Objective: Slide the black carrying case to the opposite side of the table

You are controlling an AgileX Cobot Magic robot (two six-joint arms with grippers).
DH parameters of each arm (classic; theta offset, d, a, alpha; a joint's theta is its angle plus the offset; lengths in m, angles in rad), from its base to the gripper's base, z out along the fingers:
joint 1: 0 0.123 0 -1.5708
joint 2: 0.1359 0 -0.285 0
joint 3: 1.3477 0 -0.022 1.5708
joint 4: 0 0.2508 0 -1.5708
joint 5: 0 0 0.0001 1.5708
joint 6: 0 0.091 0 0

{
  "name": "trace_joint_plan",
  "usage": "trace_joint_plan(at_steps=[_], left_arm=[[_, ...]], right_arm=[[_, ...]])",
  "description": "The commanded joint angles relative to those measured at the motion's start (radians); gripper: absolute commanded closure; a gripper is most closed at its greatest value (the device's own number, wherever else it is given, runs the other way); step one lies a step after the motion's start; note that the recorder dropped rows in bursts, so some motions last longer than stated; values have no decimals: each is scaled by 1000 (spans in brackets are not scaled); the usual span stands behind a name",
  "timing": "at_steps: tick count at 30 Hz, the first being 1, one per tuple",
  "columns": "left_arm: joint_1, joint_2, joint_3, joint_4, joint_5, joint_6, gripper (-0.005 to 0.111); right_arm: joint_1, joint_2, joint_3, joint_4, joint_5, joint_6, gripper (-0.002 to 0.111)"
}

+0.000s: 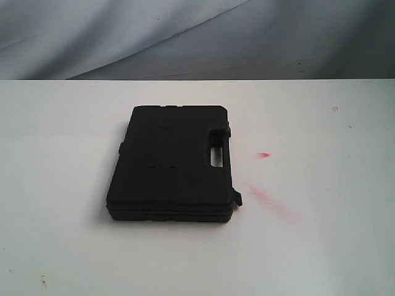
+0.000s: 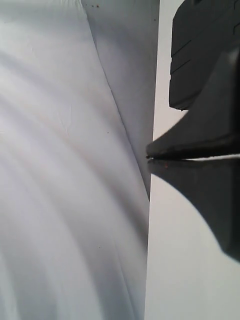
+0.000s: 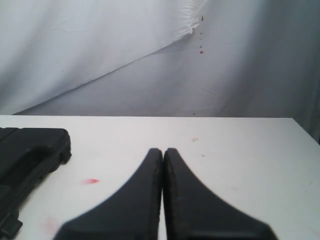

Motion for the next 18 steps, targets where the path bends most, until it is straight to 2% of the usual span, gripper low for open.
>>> trace_joint_plan(at_steps=[1, 18], left_arm=[[2, -72, 5, -4, 51, 11, 107], [2, -72, 5, -4, 106, 11, 107]], right_arm=[[-3, -5, 4, -14, -1, -7, 108], [-3, -5, 4, -14, -1, -7, 108]])
